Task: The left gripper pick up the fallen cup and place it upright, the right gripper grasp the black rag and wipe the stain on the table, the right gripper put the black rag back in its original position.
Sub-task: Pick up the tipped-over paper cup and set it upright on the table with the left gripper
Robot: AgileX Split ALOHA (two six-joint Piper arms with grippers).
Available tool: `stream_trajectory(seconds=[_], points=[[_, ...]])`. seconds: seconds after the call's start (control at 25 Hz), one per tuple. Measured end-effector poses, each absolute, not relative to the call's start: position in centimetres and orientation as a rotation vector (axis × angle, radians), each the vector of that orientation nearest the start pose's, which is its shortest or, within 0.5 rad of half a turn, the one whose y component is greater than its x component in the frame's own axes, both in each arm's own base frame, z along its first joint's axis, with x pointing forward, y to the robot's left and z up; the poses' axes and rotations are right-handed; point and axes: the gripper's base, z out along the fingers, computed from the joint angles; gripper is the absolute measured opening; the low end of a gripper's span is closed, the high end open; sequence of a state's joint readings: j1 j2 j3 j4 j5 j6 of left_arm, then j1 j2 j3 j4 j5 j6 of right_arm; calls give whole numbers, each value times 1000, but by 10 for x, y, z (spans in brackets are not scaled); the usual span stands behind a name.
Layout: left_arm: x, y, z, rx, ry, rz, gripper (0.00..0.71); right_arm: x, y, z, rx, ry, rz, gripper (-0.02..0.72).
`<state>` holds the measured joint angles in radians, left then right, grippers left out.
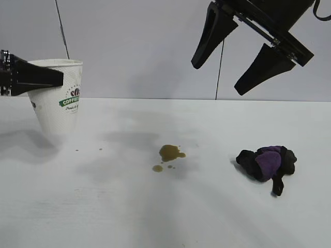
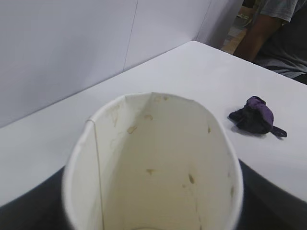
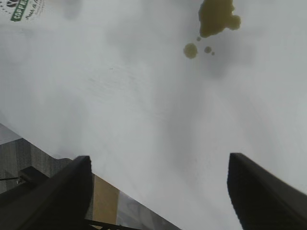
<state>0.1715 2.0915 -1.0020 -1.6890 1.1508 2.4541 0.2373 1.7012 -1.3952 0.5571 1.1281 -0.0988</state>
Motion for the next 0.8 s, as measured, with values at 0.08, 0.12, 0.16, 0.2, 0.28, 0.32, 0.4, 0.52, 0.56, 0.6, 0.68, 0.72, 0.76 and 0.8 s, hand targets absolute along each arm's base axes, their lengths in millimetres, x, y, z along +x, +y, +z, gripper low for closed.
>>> stream_trajectory(seconds=[0.08,0.12,0.16,0.2,0.28,0.32,0.4,0.52,0.56,0.6,0.68,0.72,0.76,0.8], points=[[365,-21,122,953,1682,-756,489,327,124,288,-213,2847,794,537],[365,-21,122,982,1661,-734,489,327,124,288,-213,2847,794,537],[365,-21,122,1005,1644,-715,489,327,124,288,-213,2847,794,537],[364,-21,122,1031,1625,-694,489,327,124,288,-213,2847,794,537],[364,-21,122,1067,1597,-665,489,328,124,288,-213,2846,794,537],[364,-21,122,1073,1592,-660,488,328,124,288,-213,2846,794,537],[364,-21,122,1078,1588,-655,489,328,124,288,-213,2845,793,537],[365,-20,121,1081,1601,-640,489,328,124,288,-212,2843,793,537],[365,-20,120,1080,1606,-635,489,328,124,288,-211,2842,793,537],[365,-19,120,1074,1608,-634,489,328,124,288,-211,2841,792,537],[366,-19,117,1067,1615,-640,489,328,124,289,-208,2837,791,537],[366,-19,114,1064,1622,-645,489,329,124,289,-207,2835,790,537],[366,-19,112,1061,1627,-650,489,329,124,289,-207,2834,790,537],[366,-19,110,1060,1632,-653,489,329,124,289,-206,2833,790,537]])
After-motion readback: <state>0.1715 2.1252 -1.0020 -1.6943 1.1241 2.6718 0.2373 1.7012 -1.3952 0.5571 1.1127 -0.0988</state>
